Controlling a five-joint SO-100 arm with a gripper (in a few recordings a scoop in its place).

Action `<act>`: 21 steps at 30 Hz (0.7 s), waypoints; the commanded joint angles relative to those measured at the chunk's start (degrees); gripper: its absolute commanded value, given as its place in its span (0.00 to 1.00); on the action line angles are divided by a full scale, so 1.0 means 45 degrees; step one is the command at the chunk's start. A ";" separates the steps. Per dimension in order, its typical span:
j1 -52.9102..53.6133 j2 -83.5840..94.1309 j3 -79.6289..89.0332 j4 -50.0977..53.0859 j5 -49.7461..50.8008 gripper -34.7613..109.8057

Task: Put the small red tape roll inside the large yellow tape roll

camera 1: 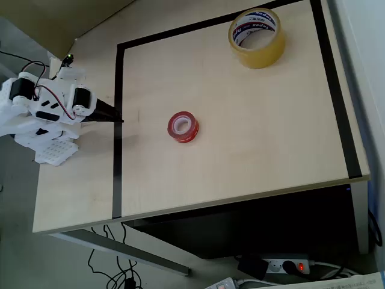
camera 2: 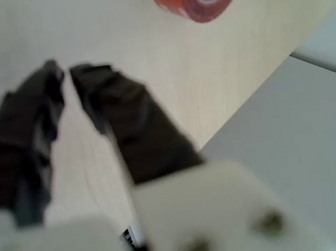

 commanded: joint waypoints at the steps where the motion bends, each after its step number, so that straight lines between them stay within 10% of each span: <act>1: -0.1426 0.0039 0.1348 0.0332 0.0195 0.24; 21: -0.0293 -0.4551 -0.4629 0.0254 -0.0664 0.24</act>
